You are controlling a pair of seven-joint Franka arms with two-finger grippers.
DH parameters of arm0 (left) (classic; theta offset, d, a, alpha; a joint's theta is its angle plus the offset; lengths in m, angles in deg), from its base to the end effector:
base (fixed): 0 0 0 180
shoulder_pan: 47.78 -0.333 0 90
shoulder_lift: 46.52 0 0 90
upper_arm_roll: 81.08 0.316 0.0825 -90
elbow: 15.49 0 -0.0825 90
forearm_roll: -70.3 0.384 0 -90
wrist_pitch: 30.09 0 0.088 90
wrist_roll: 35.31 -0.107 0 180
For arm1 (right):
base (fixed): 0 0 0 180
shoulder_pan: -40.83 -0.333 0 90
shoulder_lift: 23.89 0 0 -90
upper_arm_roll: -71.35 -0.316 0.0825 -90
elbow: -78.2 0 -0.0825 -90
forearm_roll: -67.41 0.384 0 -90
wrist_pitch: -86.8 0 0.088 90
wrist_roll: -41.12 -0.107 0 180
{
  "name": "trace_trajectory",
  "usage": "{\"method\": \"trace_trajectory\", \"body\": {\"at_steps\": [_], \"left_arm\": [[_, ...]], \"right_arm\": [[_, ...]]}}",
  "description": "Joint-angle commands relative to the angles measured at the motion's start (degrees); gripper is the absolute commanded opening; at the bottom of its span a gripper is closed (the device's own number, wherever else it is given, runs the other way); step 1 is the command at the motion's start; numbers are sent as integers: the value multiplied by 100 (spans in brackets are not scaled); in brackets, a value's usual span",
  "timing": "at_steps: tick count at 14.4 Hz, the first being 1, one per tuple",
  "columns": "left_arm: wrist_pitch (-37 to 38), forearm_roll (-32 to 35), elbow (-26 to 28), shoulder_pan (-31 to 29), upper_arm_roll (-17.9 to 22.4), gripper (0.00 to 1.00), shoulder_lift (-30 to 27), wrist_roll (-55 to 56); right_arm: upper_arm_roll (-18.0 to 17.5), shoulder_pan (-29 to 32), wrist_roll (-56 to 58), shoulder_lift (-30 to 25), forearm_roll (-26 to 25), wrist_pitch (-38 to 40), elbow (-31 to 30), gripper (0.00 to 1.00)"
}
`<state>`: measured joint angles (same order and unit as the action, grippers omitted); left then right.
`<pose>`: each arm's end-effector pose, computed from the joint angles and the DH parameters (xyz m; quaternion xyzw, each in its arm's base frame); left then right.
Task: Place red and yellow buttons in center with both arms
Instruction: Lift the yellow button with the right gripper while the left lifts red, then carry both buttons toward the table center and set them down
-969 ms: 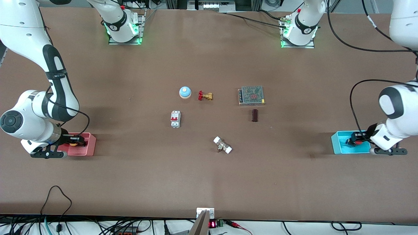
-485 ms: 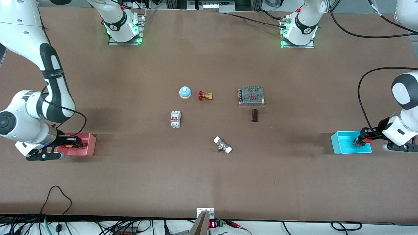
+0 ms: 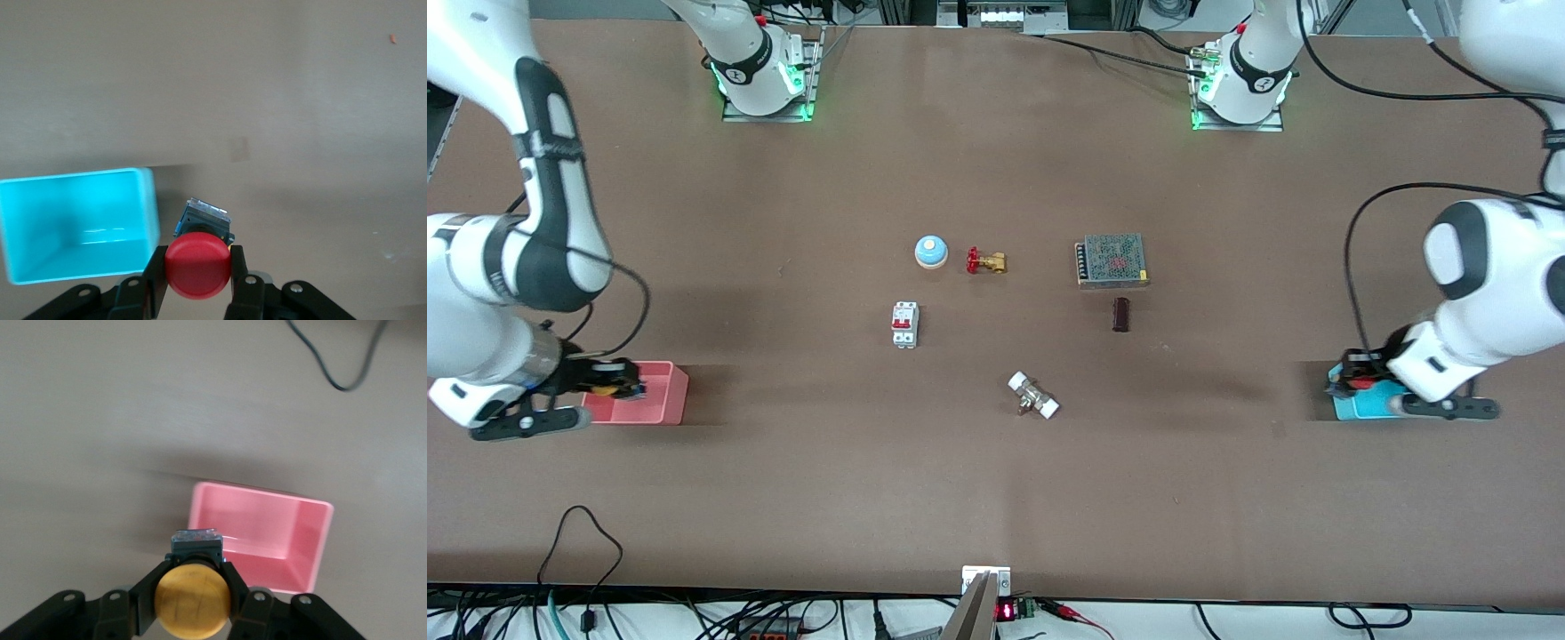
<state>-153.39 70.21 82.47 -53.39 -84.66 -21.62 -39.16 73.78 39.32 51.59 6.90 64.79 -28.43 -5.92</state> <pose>0.6634 0.0275 0.3400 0.9998 -0.0125 0.0049 0.0136 0.7042 -0.0090 0.3692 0.9949 0.0958 -0.0002 0.0317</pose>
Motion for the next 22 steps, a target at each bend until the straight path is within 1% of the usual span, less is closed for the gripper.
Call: {"method": "trace_trajectory", "body": {"at_steps": [1,2,4,6,8,10,12,16,18,20,21,22], "left_arm": [[34,80,12,339,16,15,86,550],[8,80,30,488,16,15,156,769],[-18,80,4,752,16,15,314,1008],[-88,80,-14,990,16,15,437,1350],[-255,80,-5,1236,16,15,586,1789],[-369,80,-5,1429,16,15,683,2097],[-405,80,-5,1588,7,15,736,2335],[-607,62,-5,1790,-2,19,903,2722],[-677,71,-5,1817,-2,25,974,2845],[-678,53,-14,1852,-2,40,965,2863],[-678,36,-14,1852,-2,51,965,2863],[-678,18,-14,1843,-2,57,948,2863]], "right_arm": [[20,-515,-527,-21,-10,36,-69,5],[20,-735,-729,-12,-19,36,-69,5],[20,-973,-941,84,7,27,-78,5],[20,-1394,-1344,242,69,-17,-78,5],[20,-1773,-2160,409,69,-43,-78,5],[20,-2019,-2645,576,69,-183,-78,5],[20,-2064,-2945,699,139,-324,-78,5],[20,-2135,-3007,972,323,-658,-96,6],[20,-2135,-3008,1043,332,-685,-113,6],[20,-2143,-3008,1069,332,-676,-157,7],[20,-2161,-3043,1104,332,-676,-157,8],[20,-2213,-3104,1148,315,-676,-157,10]]}}
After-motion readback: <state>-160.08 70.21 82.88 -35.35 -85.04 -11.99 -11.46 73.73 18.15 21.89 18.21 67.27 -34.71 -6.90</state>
